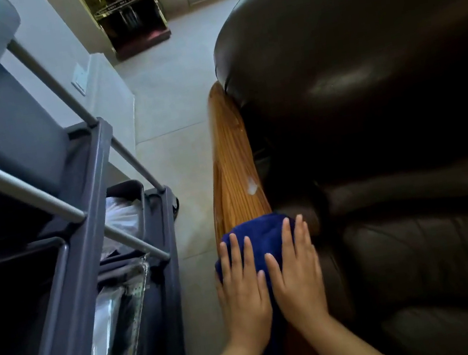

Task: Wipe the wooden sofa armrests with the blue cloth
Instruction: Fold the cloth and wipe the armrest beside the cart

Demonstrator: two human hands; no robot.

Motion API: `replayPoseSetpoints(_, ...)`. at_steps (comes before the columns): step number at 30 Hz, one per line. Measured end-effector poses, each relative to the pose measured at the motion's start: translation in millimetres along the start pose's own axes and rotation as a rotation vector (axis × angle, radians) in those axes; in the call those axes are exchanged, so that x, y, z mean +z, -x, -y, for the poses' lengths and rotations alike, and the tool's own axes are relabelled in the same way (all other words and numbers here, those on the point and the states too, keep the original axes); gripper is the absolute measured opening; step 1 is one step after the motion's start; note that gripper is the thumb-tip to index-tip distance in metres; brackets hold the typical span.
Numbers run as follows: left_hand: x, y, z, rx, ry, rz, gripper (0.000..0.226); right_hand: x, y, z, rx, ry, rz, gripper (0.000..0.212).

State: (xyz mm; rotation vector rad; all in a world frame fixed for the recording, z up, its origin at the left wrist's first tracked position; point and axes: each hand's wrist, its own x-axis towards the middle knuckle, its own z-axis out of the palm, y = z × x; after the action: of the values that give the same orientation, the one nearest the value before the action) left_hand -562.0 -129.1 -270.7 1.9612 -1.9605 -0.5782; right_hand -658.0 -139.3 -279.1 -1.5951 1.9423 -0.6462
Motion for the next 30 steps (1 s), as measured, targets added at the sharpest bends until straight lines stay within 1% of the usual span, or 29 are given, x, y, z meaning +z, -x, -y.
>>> replayPoseSetpoints(2,11.5,-8.5,0.5,-0.051,0.004,-0.008,0.06,13.0,-12.4,-4.4,0.078,-0.025,-0.014,0.065)
replayPoseSetpoints(3,13.0,-14.1,-0.1,-0.054,-0.011,-0.025,0.059,15.7,-20.1,-6.3,0.088,-0.031,-0.034,0.066)
replayPoseSetpoints(6,14.8,-32.3,-4.1,-0.033,-0.071,-0.084,0.058,20.0,-41.8,-7.2,0.042,-0.021,-0.046,0.067)
replayPoseSetpoints(9,12.4,-54.2,-4.3,-0.036,-0.05,-0.112,0.057,21.3,-64.9,-0.8,0.013,-0.03,-0.029,0.068)
replayPoseSetpoints(12,7.3,-77.6,0.0,-0.02,0.001,-0.116,0.058,21.9,-91.1,9.3,0.024,-0.088,-0.027,0.069)
replayPoseSetpoints(17,0.5,-118.0,1.3,0.014,0.036,-0.123,0.06,27.0,-149.9,29.2,0.094,-0.174,-0.005,0.071)
replayPoseSetpoints(21,-3.2,-149.2,4.3,0.058,0.071,-0.111,0.06,25.9,-189.2,30.1,-0.029,-0.293,0.063,0.063)
replayPoseSetpoints(23,-4.2,-157.7,6.4,0.079,0.113,-0.101,0.057,24.0,-198.6,28.3,-0.094,-0.365,0.082,0.063)
replayPoseSetpoints(26,-5.4,-162.0,8.0,0.081,0.177,-0.095,0.055,21.9,-207.8,28.3,-0.222,-0.315,0.086,0.061)
replayPoseSetpoints(30,-5.5,-164.4,6.8,0.076,0.144,-0.111,0.06,20.3,-218.1,29.1,-0.311,-0.236,0.082,0.062)
